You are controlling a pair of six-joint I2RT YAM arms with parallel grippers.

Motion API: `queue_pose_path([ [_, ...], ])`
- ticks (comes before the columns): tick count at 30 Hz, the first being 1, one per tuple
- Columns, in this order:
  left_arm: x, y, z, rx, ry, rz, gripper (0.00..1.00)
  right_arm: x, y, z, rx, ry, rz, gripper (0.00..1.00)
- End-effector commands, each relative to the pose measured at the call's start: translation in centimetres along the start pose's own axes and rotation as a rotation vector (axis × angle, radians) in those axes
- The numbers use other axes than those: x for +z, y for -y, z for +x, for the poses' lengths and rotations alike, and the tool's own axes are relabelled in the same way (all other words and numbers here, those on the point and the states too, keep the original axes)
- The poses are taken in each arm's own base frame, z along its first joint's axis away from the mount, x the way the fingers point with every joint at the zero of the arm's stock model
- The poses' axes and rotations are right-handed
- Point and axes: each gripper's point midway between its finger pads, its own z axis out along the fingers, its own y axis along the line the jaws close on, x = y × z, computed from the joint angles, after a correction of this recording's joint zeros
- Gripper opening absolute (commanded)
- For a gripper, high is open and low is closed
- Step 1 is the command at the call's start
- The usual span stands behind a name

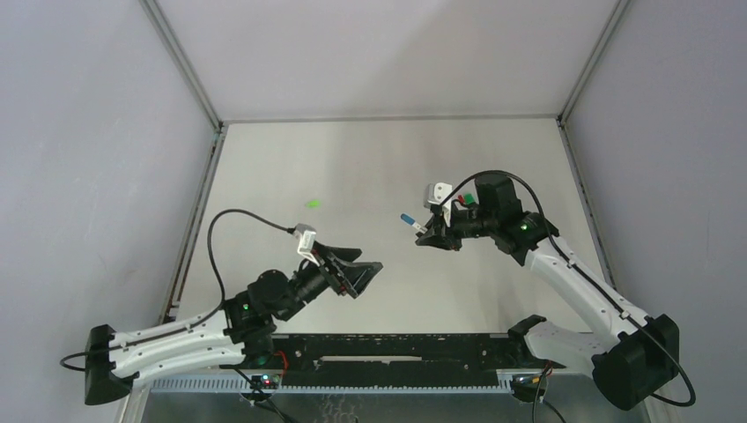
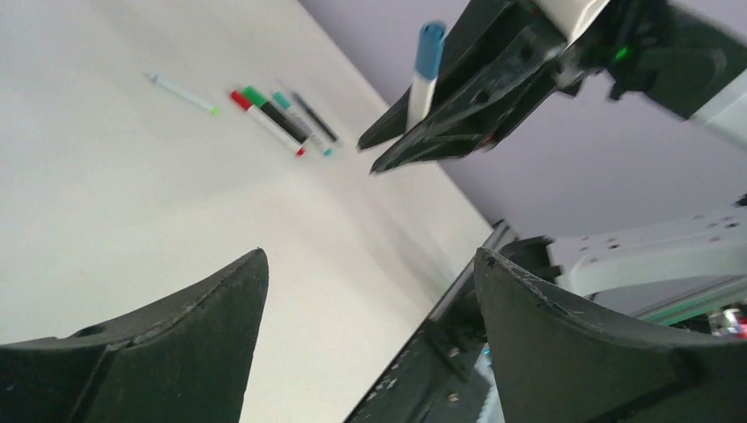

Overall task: Insert the pens into the pen caps
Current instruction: Place the pen at the center of the board.

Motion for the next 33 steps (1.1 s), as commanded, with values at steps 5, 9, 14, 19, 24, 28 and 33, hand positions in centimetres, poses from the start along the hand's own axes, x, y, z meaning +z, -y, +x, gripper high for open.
queue_pose_path([
  [5, -0.6, -4.4, 0.5, 0.068, 0.120, -0.091, 0.91, -0.9, 8.2, 6.0, 0.077, -0.234, 0.351, 0.06],
  [9, -0.5, -4.8, 0.8, 0.057, 0.138, -0.092, 0.91, -2.0, 12.7, 10.4, 0.288, -0.382, 0.566, 0.06],
  [14, -0.1, -5.3, 1.7, 0.074, 0.113, -0.106, 0.91, -3.0, 15.5, 15.6, 0.466, -0.536, 0.707, 0.07],
  [19, -0.2, -5.3, 1.9, 0.069, 0.122, -0.094, 0.91, -4.4, 16.7, 19.4, 0.604, -0.614, 0.751, 0.10],
  [24, -0.5, -5.4, 1.8, 0.059, 0.139, -0.082, 0.91, -5.4, 17.1, 21.8, 0.701, -0.642, 0.758, 0.14],
  [28, -0.7, -5.5, 1.7, 0.051, 0.150, -0.075, 0.91, -5.2, 17.3, 22.4, 0.732, -0.650, 0.754, 0.18],
  [33, -0.9, -5.3, 1.6, 0.048, 0.155, -0.064, 0.91, -5.3, 17.4, 23.3, 0.765, -0.669, 0.745, 0.27],
])
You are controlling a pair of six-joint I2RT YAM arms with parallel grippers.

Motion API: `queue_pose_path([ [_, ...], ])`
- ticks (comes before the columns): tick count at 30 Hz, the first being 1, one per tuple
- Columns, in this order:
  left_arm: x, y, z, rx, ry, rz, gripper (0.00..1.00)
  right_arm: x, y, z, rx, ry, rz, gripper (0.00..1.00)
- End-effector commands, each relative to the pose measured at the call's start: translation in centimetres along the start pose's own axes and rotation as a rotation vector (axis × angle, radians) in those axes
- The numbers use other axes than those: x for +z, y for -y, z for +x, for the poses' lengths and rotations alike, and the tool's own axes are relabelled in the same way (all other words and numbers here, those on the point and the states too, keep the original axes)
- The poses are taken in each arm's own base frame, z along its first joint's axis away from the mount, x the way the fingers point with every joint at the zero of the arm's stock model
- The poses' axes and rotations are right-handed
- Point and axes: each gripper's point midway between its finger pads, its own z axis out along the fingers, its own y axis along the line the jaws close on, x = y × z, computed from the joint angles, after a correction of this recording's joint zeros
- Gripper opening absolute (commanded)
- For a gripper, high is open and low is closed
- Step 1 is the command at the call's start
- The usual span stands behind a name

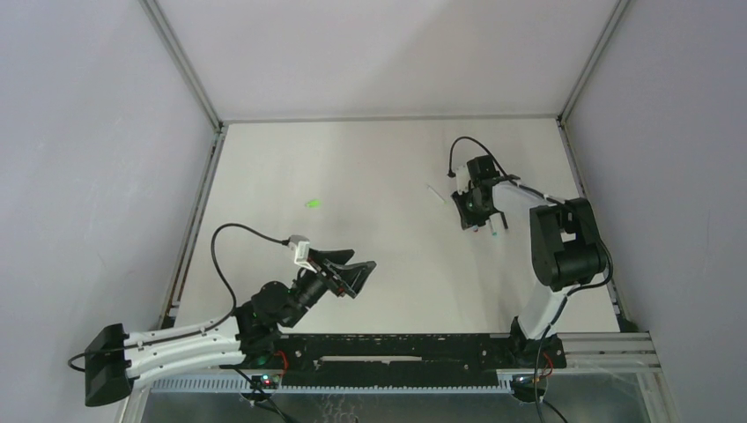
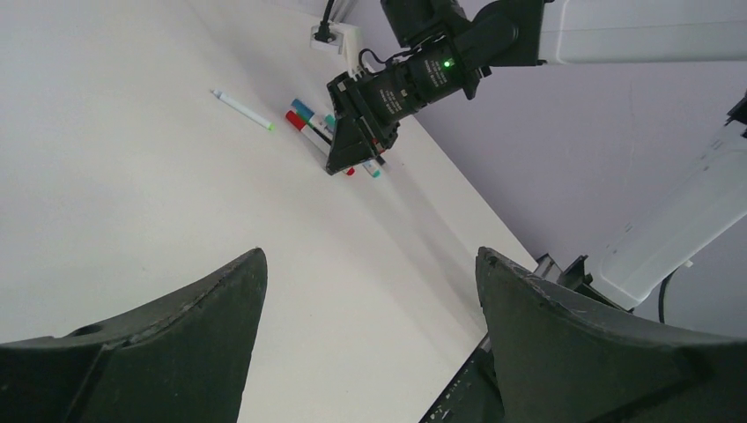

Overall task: Insert the pens into the pen caps
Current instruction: Place the pen at the center of the board.

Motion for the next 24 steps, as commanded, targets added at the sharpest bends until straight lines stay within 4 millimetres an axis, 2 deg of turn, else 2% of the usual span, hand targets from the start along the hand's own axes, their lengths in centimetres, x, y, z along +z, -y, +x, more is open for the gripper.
queue_pose_path([
  [1, -0.1, 0.1, -0.8, 0.003, 0.041, 0.017, 0.91, 0.1, 0.4, -0.6, 0.037, -0.005, -0.003, 0.28],
  [6, -0.2, 0.2, -1.1, 0.006, 0.046, 0.016, 0.91, -0.1, 0.4, -0.6, 0.049, -0.009, -0.024, 0.34],
  [12, -0.2, 0.4, -1.2, 0.001, 0.041, 0.021, 0.91, -1.2, 0.1, -1.4, 0.022, 0.015, -0.042, 0.35],
  [20, -0.1, 0.7, -1.5, 0.002, 0.039, 0.026, 0.91, -6.1, -1.7, -4.2, -0.101, 0.173, -0.129, 0.39],
  [24, 0.0, 0.8, -1.5, -0.006, 0.034, 0.018, 0.91, -9.0, -4.4, -5.3, -0.213, 0.262, -0.271, 0.42],
])
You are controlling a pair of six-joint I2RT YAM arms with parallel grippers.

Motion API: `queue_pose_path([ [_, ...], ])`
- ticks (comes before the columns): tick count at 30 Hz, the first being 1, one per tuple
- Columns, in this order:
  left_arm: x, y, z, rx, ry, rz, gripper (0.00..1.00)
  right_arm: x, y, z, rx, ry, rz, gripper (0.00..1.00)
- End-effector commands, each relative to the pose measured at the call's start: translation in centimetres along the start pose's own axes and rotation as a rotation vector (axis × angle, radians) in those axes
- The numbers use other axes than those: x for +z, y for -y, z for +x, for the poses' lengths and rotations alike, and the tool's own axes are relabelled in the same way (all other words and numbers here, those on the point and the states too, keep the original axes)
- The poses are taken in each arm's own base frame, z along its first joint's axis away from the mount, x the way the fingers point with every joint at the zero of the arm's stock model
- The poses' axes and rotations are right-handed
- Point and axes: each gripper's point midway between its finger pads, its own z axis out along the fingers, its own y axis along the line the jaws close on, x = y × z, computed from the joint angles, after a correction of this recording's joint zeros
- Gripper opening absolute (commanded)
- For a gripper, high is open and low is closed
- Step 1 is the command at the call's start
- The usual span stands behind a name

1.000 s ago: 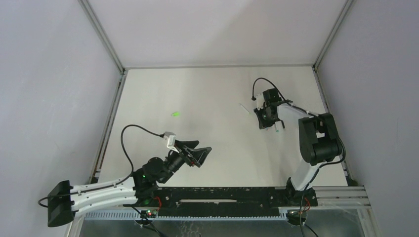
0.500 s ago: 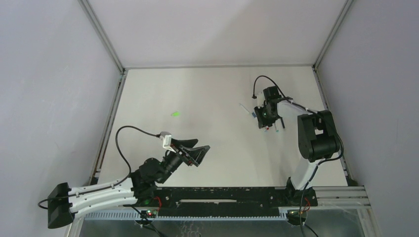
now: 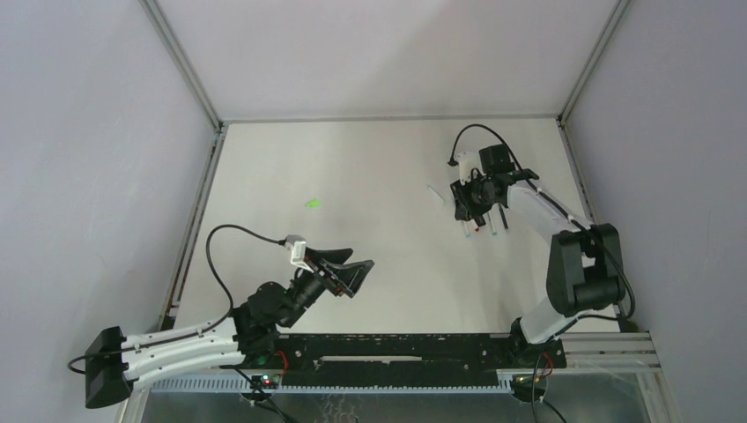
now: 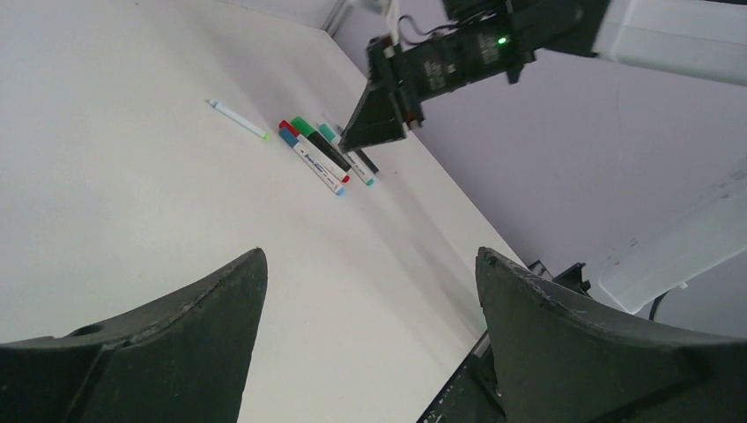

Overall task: Insert the pens into the pen caps
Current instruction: Place the pen at the center of the board, then pick up the pen from the center of the board.

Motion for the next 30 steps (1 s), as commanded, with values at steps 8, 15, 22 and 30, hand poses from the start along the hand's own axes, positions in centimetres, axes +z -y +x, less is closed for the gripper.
queue_pose_path([
  [8, 0.6, -0.3, -1.2, 0.013, -0.011, -0.082, 0.96, -4.2, -4.7, -7.4, -0.228, 0.229, -0.298, 0.53],
  [15, 0.4, -1.7, -1.6, 0.024, -0.009, -0.172, 1.00, 0.4, -1.1, -9.5, -0.176, 0.125, -0.233, 0.54],
  [22, 0.3, -2.6, -1.2, 0.025, -0.006, -0.203, 1.00, 4.6, 1.2, -8.8, -0.154, 0.035, -0.145, 0.52],
  [30, 0.3, -3.1, -1.0, 0.025, -0.010, -0.217, 1.00, 8.0, 2.6, -8.4, -0.160, -0.039, -0.064, 0.45],
])
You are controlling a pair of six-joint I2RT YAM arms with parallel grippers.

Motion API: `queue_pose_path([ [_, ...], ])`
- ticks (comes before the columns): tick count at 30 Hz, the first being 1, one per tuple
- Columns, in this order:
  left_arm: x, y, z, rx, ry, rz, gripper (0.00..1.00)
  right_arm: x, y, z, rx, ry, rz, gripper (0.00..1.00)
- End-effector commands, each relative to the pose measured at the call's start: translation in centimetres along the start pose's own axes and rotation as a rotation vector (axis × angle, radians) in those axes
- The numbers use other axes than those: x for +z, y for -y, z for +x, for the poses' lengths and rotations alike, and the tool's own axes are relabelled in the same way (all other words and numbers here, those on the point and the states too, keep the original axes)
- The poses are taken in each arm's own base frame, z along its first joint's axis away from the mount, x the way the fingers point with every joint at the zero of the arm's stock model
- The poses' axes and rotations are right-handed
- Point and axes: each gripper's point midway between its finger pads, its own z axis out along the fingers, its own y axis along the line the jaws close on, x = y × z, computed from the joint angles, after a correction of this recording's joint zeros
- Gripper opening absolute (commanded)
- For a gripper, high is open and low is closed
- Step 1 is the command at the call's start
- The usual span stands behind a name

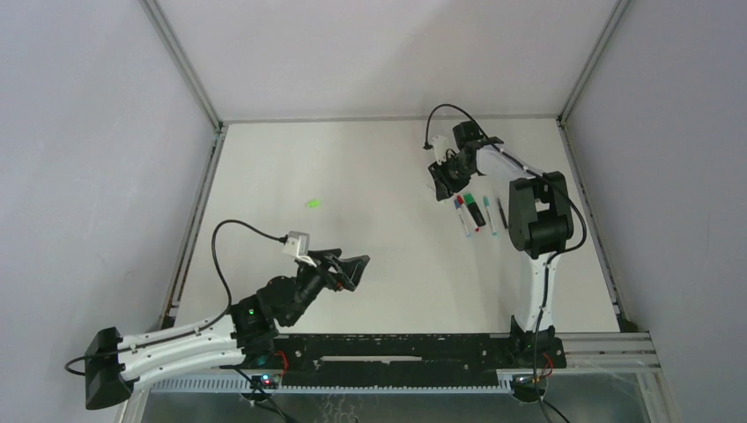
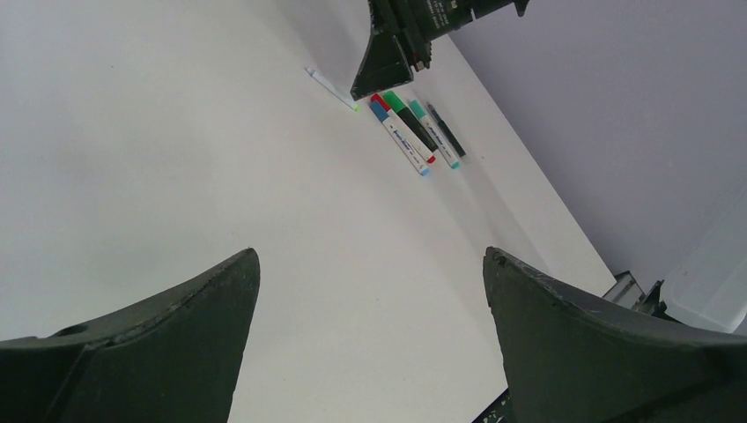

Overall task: Insert the pens into the pen caps
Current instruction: Pick up the pen from the center of the board.

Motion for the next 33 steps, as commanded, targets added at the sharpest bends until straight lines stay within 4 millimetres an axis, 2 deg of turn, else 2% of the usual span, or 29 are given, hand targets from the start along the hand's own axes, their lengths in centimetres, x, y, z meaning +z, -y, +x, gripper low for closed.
queue_pose_path([
  [1, 0.2, 0.7, -1.7, -0.040, 0.041, -0.001, 1.00, 0.3, 1.2, -1.4, -0.011, 0.000, 0.067, 0.44],
  [9, 0.3, 0.6, -1.7, -0.040, 0.040, -0.004, 1.00, 2.2, 1.3, -1.0, -0.015, -0.039, 0.055, 0.41],
  [13, 0.3, 0.7, -1.7, -0.044, 0.039, -0.002, 1.00, 2.8, 1.2, -0.7, -0.017, -0.058, 0.050, 0.36],
  [17, 0.4, 0.9, -1.8, -0.048, 0.040, 0.004, 0.99, 3.1, 1.2, -0.2, -0.024, -0.076, 0.045, 0.25],
  [22, 0.6, 1.4, -1.9, -0.059, 0.042, 0.021, 0.96, 3.2, 0.8, 0.5, -0.040, -0.098, 0.032, 0.07],
  [24, 0.7, 1.6, -1.8, -0.064, 0.039, 0.030, 0.94, 2.9, 0.2, 0.3, -0.046, -0.089, 0.008, 0.01],
  [27, 0.8, 2.1, -1.6, -0.080, 0.034, 0.049, 0.92, 1.9, -1.2, -0.1, -0.052, -0.061, -0.043, 0.00],
  [33, 1.6, 1.8, -1.8, -0.113, 0.041, 0.061, 0.93, -2.3, -4.9, -1.6, -0.069, 0.027, -0.151, 0.00],
])
